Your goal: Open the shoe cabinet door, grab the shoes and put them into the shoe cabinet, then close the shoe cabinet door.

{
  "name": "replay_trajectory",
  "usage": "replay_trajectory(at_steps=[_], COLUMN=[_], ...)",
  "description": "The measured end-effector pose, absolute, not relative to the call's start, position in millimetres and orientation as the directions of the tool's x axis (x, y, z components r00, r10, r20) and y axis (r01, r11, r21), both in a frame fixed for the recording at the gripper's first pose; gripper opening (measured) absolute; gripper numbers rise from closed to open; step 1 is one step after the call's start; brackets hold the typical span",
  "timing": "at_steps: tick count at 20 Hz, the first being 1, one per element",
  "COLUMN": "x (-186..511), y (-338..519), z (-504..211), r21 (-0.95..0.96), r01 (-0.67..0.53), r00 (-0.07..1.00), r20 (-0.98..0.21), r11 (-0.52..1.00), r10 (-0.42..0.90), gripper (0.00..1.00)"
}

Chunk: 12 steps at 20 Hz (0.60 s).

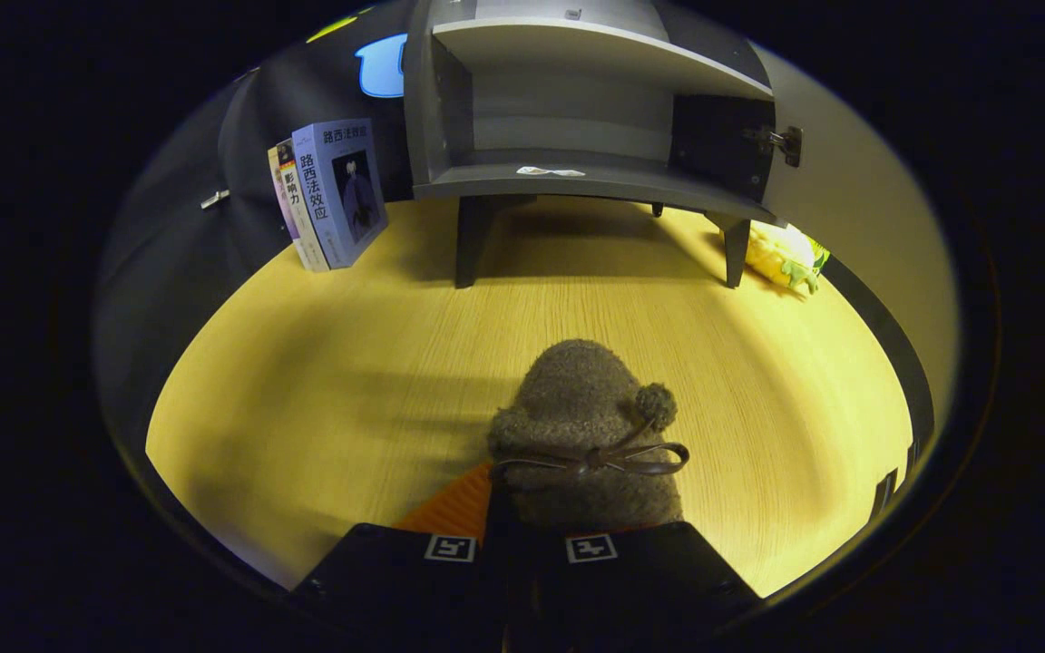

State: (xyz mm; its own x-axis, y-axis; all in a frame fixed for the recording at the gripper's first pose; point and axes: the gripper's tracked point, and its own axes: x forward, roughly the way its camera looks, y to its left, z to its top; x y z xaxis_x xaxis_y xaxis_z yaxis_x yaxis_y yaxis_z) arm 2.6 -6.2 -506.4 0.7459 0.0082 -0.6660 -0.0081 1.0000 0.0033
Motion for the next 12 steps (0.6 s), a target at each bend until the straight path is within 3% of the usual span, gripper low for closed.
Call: replay_trajectory(at_steps=[1, 3, 12], x=[-1.4, 8.3, 10.0], y=[-8.8, -7.3, -15.5], z=[-495.7, -503.4, -481.6], r21=[-0.002, -0.009, 0.037], r01=[-0.007, -0.015, 0.004], r00=[0.755, 0.768, 0.753], r20=[-0.655, -0.640, -0.658], r11=[1.000, 1.000, 0.999], r10=[0.004, 0.006, 0.021], gripper=[0.21, 0.05, 0.05])
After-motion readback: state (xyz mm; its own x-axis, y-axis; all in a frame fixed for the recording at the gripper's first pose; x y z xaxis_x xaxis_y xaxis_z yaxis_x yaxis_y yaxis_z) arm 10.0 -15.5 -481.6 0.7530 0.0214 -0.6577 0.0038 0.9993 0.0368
